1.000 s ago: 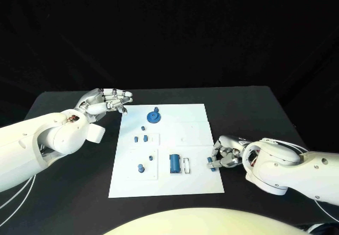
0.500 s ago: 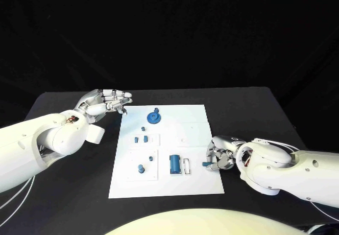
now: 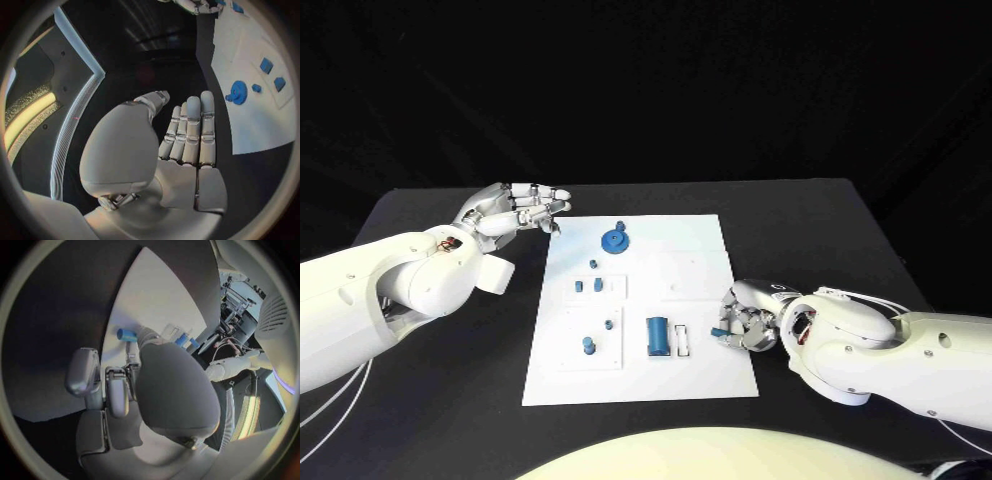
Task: Assemble the parts on the task board
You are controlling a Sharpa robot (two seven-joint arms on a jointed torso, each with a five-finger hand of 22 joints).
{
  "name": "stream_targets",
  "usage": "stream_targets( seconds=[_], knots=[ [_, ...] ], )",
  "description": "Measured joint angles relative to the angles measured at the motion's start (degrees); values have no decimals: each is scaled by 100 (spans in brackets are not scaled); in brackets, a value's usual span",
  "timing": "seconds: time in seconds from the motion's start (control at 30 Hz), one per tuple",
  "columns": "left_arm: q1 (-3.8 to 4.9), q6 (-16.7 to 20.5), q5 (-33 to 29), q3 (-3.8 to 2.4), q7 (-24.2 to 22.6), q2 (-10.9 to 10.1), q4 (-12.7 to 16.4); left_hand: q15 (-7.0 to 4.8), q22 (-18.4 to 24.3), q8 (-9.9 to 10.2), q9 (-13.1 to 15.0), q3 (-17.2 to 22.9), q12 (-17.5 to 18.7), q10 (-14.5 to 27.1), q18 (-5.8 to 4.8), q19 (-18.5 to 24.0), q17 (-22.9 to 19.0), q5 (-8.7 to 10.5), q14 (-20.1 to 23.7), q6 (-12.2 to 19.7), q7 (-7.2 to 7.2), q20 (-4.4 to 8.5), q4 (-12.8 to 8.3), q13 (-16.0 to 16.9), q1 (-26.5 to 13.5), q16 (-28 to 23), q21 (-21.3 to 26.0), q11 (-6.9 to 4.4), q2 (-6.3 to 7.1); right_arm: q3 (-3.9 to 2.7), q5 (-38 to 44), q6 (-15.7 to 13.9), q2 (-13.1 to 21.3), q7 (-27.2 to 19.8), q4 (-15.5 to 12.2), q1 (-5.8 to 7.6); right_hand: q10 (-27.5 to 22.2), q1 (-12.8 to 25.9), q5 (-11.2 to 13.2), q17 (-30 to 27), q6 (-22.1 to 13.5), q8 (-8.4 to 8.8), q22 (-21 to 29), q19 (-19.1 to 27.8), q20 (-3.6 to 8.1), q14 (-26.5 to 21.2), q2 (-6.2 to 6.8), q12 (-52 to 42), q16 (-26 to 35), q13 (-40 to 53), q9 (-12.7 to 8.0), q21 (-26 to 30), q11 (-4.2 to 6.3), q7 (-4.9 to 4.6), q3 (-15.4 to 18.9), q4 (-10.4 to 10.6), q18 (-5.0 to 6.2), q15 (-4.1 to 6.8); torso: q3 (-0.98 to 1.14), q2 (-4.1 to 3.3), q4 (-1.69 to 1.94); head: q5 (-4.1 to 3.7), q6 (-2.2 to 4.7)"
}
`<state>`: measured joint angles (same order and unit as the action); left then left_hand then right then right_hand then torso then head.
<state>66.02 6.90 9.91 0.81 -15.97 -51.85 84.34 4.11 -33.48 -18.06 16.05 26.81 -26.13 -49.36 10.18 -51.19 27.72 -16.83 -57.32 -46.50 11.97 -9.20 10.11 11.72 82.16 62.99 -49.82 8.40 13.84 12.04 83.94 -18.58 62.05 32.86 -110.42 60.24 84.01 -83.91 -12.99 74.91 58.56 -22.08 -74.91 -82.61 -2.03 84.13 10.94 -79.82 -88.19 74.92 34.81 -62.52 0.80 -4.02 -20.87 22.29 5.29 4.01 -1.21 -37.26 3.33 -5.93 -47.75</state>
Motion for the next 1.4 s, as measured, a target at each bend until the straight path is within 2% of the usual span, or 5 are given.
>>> stream_targets(
  seconds=[0.13,0.47,0.53,0.93,1.4],
  knots=[
    [0,0,0,0,0,3,0,0,0,0,0,0,0,0,0,0,0,0,0,21,-21,0,0,0,29,0,0,0,-29,18,-312,-106,14,1,-34,72,-20,797,0,0,-113,-71,0,0,0,0,87,-45,-16,0,97,-16,2,-11,-1112,-433,0,0,0,-1,0,-2,-4],
    [-1,1,1,0,1,17,-2,0,-1,0,1,0,0,0,0,0,0,0,0,21,-21,0,0,0,29,0,0,0,-29,25,-1312,-408,-144,-44,-151,227,-20,1373,38,-1,-122,-80,1,-18,18,0,166,-45,-15,0,98,-16,1,-2,-1607,-1001,0,0,-3,-3,1,7,-15],
    [-1,1,1,0,2,21,-2,0,-1,0,1,0,0,0,0,0,0,0,0,21,-21,0,0,0,29,0,0,0,-29,25,-1498,-450,-209,-62,-151,232,-20,1439,50,-1,-122,-80,-2,-18,18,0,168,-45,-15,0,99,-16,1,-2,-1861,-1315,-1,0,-3,-3,2,10,-23],
    [-1,1,1,0,3,26,0,0,-1,0,1,0,0,0,0,0,0,0,0,21,-21,0,0,1,29,0,0,0,-29,25,-2150,-498,-567,-82,1,209,-19,1715,61,-1,-122,-158,-3,-18,18,-20,144,-67,-15,-1,103,-16,1,-2,-1827,-1504,-1,20,-8,-3,5,12,-47],
    [-1,-1,1,0,6,24,4,21,-1,-24,-5,0,1,0,0,0,0,0,21,21,-21,0,0,1,29,0,0,0,-29,25,-2287,-472,-701,18,126,186,-19,2052,60,4,-24,-196,-2,-38,39,-21,134,-223,-15,-1,186,7,0,51,-1455,-1383,0,20,-3,-3,0,42,-53]
  ],
)
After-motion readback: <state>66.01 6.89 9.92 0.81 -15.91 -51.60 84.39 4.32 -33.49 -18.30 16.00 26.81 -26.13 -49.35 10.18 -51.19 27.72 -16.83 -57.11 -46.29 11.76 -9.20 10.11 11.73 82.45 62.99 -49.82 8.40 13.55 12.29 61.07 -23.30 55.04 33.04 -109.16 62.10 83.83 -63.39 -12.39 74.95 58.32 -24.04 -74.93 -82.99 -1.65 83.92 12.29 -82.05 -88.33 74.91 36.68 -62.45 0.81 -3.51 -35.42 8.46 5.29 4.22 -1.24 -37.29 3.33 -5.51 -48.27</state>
